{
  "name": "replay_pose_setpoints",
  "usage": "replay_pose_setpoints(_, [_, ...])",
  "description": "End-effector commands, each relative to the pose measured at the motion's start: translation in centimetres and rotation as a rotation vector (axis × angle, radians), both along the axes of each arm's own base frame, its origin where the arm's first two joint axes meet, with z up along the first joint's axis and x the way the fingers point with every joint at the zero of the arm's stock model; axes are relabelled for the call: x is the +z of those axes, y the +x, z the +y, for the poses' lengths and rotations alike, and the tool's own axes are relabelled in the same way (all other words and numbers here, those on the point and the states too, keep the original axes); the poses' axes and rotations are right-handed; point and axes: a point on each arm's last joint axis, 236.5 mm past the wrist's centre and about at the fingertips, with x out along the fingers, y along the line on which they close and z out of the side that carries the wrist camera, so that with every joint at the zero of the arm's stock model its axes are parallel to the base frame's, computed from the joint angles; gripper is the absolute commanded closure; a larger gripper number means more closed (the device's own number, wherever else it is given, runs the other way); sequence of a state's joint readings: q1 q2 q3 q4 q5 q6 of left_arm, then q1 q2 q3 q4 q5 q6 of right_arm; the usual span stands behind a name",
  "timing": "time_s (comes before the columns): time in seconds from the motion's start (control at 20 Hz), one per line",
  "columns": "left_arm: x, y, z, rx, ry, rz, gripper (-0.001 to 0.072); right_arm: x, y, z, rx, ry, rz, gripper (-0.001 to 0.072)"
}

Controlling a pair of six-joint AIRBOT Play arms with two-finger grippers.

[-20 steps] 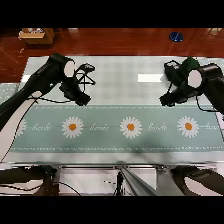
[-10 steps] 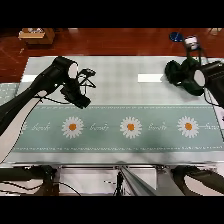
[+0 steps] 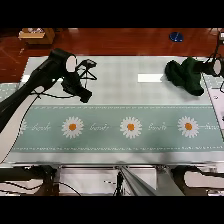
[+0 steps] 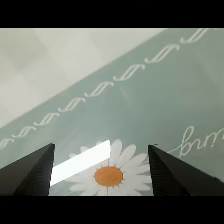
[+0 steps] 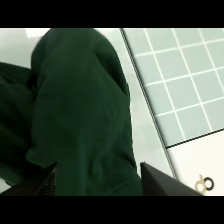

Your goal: Fold the shirts.

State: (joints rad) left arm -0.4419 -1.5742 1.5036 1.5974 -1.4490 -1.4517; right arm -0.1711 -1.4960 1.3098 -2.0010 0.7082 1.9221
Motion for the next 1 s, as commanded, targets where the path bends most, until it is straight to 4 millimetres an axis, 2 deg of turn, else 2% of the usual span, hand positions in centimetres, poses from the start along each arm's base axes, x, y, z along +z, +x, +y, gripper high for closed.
replay_pose_setpoints(0.0, [2.9, 2.2, -1.0, 0.001, -0.043, -0.090, 0.0005, -4.6, 0.4, -0.6, -0.009, 0.032, 0.078, 0.0136])
replay_pose_setpoints(0.15, [4.5, 3.1, -1.5, 0.001, -0.064, -0.134, 0.0006, -7.2, 0.5, 0.2, 0.007, 0.072, 0.117, 0.0136])
replay_pose_setpoints(0.3, [4.5, 3.1, -1.5, 0.020, -0.064, -0.130, 0.0006, -8.3, 1.2, 0.4, 0.035, 0.067, 0.115, 0.0137])
replay_pose_setpoints(0.4, [4.5, 3.1, -1.5, 0.020, -0.064, -0.130, 0.0008, -9.9, 1.1, 0.7, 0.031, 0.091, 0.136, 0.0140])
replay_pose_setpoints(0.45, [4.5, 3.1, -1.5, 0.020, -0.064, -0.130, 0.0009, -10.8, 1.0, 1.0, 0.028, 0.113, 0.148, 0.0184])
replay_pose_setpoints(0.5, [4.5, 3.1, -1.5, 0.020, -0.064, -0.130, 0.0021, -11.7, 1.0, 1.6, 0.029, 0.140, 0.160, 0.0345])
replay_pose_setpoints(0.6, [4.5, 3.0, -1.4, 0.020, -0.064, -0.130, 0.0025, -12.6, 1.3, 2.7, 0.043, 0.193, 0.154, 0.0566])
replay_pose_setpoints(0.65, [4.5, 3.0, -1.4, 0.020, -0.062, -0.126, 0.0024, -12.6, 1.6, 3.1, 0.053, 0.207, 0.144, 0.0670])
replay_pose_setpoints(0.7, [4.5, 2.9, -1.4, 0.020, -0.062, -0.125, 0.0025, -12.5, 1.9, 3.2, 0.058, 0.213, 0.130, 0.0693])
replay_pose_setpoints(0.8, [4.5, 2.9, -1.4, 0.020, -0.062, -0.125, 0.0025, -11.8, 2.1, 3.2, 0.070, 0.203, 0.130, 0.0694])
replay_pose_setpoints(0.85, [4.5, 2.9, -1.4, 0.020, -0.062, -0.125, 0.0025, -10.8, 2.3, 3.1, 0.083, 0.192, 0.129, 0.0695])
replay_pose_setpoints(0.95, [4.7, 3.0, -1.4, 0.019, -0.064, -0.130, 0.0025, -6.8, 3.5, 2.9, 0.128, 0.143, 0.069, 0.0695])
